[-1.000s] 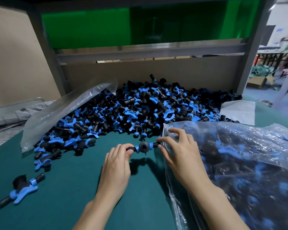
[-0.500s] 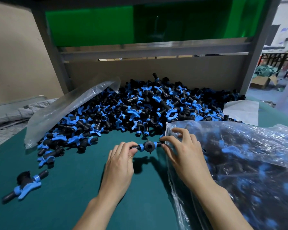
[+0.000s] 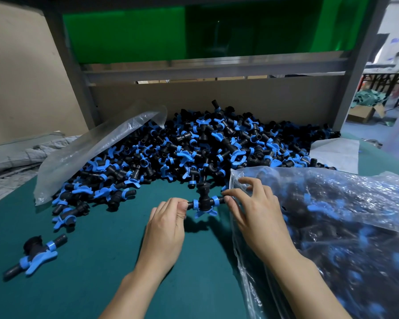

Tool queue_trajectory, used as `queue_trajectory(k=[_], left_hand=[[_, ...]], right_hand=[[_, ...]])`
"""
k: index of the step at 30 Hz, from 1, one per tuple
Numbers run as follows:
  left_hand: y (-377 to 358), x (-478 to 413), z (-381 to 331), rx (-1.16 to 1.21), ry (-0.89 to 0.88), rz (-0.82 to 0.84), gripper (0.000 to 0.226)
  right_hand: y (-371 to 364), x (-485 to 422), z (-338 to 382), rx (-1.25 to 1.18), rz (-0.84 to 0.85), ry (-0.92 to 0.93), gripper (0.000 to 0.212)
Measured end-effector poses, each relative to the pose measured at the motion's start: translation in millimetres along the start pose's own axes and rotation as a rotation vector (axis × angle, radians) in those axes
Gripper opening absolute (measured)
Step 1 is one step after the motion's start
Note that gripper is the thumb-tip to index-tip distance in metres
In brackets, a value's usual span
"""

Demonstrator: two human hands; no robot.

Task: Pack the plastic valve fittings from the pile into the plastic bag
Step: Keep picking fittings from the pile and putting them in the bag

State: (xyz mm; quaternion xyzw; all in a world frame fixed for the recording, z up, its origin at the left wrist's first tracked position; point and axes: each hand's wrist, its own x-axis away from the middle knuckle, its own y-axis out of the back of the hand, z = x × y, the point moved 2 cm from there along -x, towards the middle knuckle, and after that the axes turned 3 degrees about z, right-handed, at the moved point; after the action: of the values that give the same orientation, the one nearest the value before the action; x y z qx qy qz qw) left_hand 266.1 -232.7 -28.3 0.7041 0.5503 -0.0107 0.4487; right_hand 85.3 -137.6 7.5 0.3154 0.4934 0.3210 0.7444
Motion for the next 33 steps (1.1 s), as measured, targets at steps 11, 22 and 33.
queue_trajectory(k=[11,22,33], left_hand=[[-2.6,0.6,6.4,0.016,0.035,0.019,0.050],[-2.2,-0.4,3.7,0.134,0.008,0.005,0.034],[-7.2,14.7,-45.4,0.279,-0.107,-0.021,0.016]], right_hand=[[2.0,0.4,1.3,0.006,0.050,-0.018,0.029],[6.3,-0.7,2.0,-0.055,-0.054,-0.031,0.047],[46.7,-13.2,8.6,-0.639,-0.221,-0.126,0.041]])
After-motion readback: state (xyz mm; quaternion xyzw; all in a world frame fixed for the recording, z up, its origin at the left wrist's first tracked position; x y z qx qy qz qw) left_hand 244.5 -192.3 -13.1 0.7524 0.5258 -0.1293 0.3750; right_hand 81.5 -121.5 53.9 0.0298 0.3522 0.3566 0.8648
